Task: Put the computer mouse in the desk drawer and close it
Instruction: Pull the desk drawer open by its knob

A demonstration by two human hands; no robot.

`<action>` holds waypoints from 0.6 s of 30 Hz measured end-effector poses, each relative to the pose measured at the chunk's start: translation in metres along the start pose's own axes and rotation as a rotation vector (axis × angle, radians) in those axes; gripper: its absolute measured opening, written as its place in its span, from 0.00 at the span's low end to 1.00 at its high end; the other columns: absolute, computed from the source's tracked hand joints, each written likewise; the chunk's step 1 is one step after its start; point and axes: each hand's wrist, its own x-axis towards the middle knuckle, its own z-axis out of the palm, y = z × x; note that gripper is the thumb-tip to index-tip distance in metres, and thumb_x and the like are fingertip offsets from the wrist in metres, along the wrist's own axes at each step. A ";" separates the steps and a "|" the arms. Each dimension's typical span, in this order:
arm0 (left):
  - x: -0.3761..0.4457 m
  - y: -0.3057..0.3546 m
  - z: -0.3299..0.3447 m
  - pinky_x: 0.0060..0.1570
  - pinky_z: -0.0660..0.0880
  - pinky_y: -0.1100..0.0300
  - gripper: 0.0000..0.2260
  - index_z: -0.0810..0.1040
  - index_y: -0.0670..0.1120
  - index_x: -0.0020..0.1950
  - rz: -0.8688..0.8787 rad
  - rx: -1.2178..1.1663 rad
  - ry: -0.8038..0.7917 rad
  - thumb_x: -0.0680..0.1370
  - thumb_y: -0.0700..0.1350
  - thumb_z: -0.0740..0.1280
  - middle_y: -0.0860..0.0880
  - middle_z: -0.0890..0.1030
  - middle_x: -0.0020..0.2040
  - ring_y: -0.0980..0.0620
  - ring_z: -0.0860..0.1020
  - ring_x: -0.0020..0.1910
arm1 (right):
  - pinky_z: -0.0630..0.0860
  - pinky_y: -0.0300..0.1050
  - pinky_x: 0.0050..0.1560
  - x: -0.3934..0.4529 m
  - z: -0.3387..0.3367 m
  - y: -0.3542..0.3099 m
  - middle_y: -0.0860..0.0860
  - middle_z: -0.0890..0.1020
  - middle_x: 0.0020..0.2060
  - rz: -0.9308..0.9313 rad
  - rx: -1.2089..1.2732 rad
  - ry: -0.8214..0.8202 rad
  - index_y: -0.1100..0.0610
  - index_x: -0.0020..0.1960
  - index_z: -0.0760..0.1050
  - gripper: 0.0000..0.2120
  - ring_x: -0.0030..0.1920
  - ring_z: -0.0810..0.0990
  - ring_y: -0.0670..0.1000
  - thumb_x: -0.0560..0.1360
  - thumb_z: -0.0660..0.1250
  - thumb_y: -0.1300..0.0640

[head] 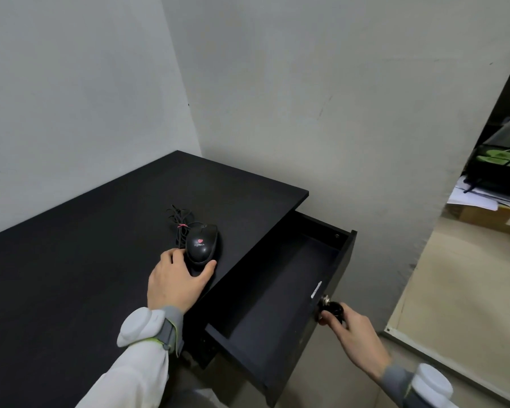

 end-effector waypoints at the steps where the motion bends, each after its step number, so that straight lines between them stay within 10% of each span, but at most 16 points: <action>1: 0.000 0.000 0.000 0.61 0.69 0.48 0.29 0.72 0.44 0.62 0.001 -0.001 0.000 0.70 0.64 0.65 0.43 0.73 0.63 0.41 0.74 0.60 | 0.69 0.28 0.42 0.000 0.000 0.001 0.48 0.85 0.40 0.002 0.002 0.001 0.55 0.45 0.78 0.06 0.39 0.79 0.46 0.77 0.65 0.53; 18: 0.013 0.034 -0.003 0.61 0.68 0.42 0.43 0.57 0.49 0.66 -0.164 -0.154 0.043 0.61 0.67 0.71 0.40 0.68 0.65 0.39 0.70 0.64 | 0.69 0.29 0.40 -0.002 -0.002 -0.004 0.47 0.85 0.36 0.022 0.023 0.007 0.52 0.41 0.78 0.06 0.38 0.77 0.36 0.76 0.66 0.53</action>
